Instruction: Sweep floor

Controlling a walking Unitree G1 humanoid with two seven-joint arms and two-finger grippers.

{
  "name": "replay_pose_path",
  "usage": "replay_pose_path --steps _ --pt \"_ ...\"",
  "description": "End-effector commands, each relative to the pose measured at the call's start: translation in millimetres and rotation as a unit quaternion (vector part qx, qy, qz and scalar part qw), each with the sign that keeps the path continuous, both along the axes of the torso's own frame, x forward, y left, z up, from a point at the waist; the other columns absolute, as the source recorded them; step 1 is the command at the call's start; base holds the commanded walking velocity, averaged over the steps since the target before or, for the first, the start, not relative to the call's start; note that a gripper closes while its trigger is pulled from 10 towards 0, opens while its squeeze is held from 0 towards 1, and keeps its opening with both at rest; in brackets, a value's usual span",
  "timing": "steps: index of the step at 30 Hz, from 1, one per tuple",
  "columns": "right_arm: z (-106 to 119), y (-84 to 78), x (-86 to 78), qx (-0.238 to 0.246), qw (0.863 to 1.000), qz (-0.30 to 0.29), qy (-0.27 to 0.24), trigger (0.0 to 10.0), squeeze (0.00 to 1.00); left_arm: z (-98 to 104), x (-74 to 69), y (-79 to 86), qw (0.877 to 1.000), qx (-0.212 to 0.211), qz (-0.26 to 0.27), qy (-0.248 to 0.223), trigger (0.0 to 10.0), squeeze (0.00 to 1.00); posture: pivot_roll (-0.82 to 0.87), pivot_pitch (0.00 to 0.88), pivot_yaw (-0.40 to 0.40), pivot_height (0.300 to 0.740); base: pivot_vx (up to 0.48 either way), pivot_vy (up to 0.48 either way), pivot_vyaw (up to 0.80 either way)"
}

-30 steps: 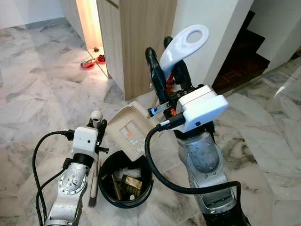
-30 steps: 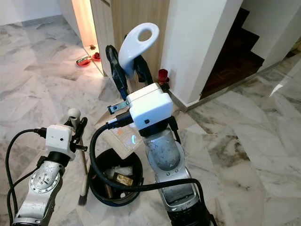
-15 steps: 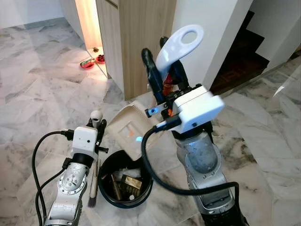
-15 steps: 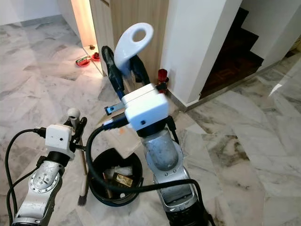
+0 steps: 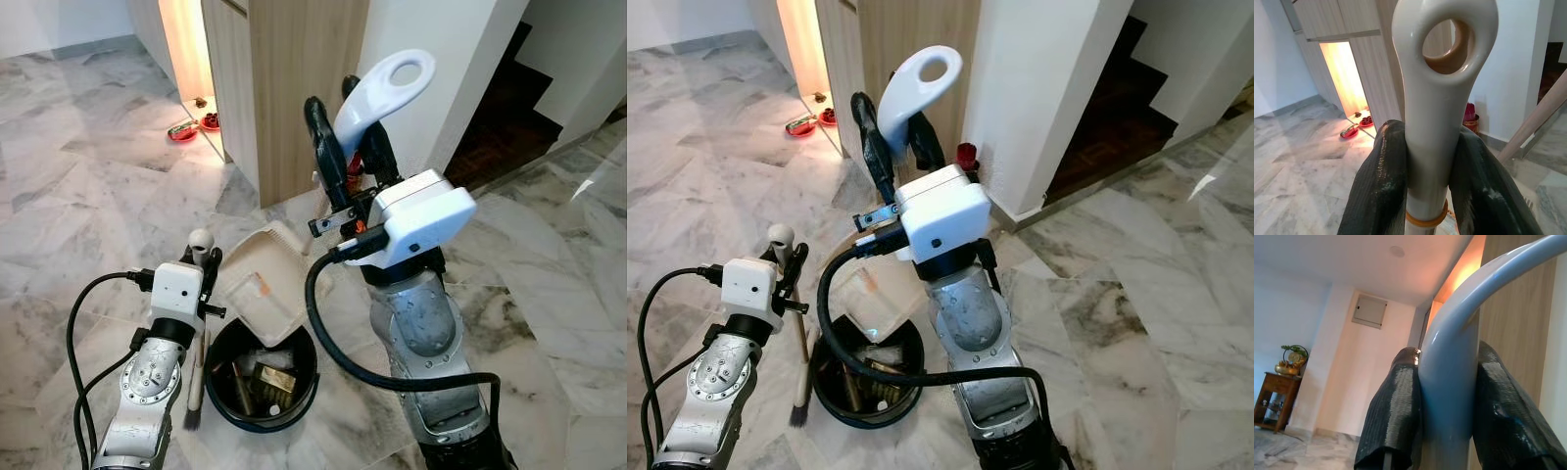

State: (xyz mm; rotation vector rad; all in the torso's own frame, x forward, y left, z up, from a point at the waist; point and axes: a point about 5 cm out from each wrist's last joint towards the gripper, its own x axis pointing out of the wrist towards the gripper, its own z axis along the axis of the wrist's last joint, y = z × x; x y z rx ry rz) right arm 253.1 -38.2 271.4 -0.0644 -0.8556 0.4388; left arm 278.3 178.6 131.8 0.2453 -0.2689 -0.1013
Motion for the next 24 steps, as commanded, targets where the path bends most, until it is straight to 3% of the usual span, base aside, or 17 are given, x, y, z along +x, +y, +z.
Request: replay_pose_path --steps 1,7,20,24 --pt "20.5 -0.6 -13.7 0.020 0.998 0.013 -0.060 10.0 0.00 11.1 2.3 -6.5 0.999 -0.009 -0.015 -0.029 10.0 0.00 0.20 0.112 -0.088 0.740 0.000 0.000 0.00" --pt "22.2 -0.5 -15.6 0.008 0.997 0.006 -0.075 10.0 0.00 10.8 2.0 -6.6 0.999 -0.009 -0.015 -0.029 10.0 0.00 0.21 0.109 -0.090 0.740 0.000 0.000 0.00" --pt "20.5 -3.8 -10.3 0.010 0.998 -0.003 -0.057 10.0 0.00 10.7 2.0 -6.3 0.999 -0.010 -0.015 -0.030 10.0 0.00 0.21 0.101 -0.090 0.740 0.000 0.000 0.00" --pt "20.2 -2.2 -11.0 -0.014 0.997 -0.007 -0.071 10.0 0.00 11.1 1.9 -6.2 0.999 -0.009 -0.015 -0.030 10.0 0.00 0.21 0.101 -0.091 0.740 0.000 0.000 0.00"
